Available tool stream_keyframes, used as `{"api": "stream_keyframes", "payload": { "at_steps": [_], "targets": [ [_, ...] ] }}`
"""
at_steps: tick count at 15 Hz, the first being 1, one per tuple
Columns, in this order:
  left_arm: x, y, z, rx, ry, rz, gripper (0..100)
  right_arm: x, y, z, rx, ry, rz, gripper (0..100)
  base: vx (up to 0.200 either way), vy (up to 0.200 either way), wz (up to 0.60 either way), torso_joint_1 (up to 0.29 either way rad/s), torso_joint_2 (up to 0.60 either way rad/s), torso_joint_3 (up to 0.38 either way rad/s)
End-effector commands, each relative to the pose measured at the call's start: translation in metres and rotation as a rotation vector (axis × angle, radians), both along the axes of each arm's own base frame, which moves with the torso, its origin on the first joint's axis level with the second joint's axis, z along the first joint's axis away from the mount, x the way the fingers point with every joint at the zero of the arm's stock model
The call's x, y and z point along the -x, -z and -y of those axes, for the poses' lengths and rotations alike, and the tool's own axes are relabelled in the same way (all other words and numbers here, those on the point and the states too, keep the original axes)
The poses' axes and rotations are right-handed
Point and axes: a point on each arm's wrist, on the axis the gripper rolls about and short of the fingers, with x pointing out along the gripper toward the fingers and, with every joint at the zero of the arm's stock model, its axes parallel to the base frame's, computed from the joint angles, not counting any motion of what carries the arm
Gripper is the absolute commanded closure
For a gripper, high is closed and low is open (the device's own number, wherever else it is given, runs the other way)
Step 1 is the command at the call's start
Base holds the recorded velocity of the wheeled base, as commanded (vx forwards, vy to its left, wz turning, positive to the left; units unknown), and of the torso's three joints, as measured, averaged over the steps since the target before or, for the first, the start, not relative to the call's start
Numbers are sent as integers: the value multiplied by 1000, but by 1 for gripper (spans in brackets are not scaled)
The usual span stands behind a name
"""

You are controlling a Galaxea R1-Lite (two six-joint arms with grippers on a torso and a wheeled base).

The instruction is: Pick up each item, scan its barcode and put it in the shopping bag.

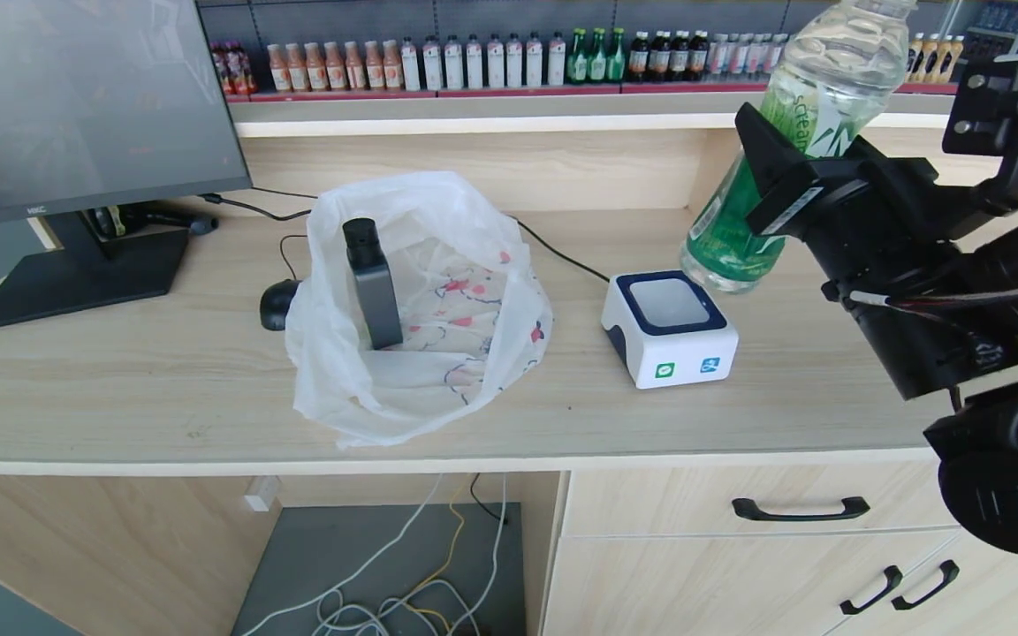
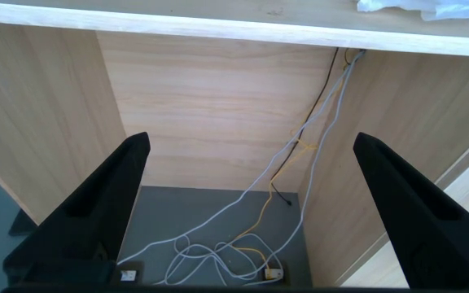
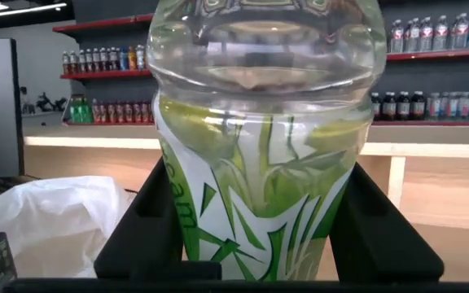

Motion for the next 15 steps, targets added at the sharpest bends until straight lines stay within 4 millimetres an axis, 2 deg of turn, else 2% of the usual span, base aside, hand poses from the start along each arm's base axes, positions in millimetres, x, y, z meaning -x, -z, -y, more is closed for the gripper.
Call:
{"api": "stream_keyframes", "payload": {
  "at_steps": [1, 5, 7, 11, 15],
  "targets": [
    [0, 0, 0, 0, 0, 1, 0, 9, 1, -9, 1, -27, -1, 100, 0, 0, 0, 0, 0, 0],
    [0, 0, 0, 1, 0, 1, 0, 17, 19, -3, 36, -27, -61, 100, 0, 0, 0, 0, 0, 0],
    [0, 0, 0, 0, 0, 1, 0, 20, 18, -2, 29, -26, -52, 100, 0, 0, 0, 0, 0, 0],
    [0, 0, 0, 1, 0, 1, 0, 7, 27, -9, 19, -43, -83, 100, 0, 0, 0, 0, 0, 0],
    [0, 0, 0, 3, 0, 1, 0, -2, 27, -16, 6, -53, -80, 100, 0, 0, 0, 0, 0, 0]
  ]
}}
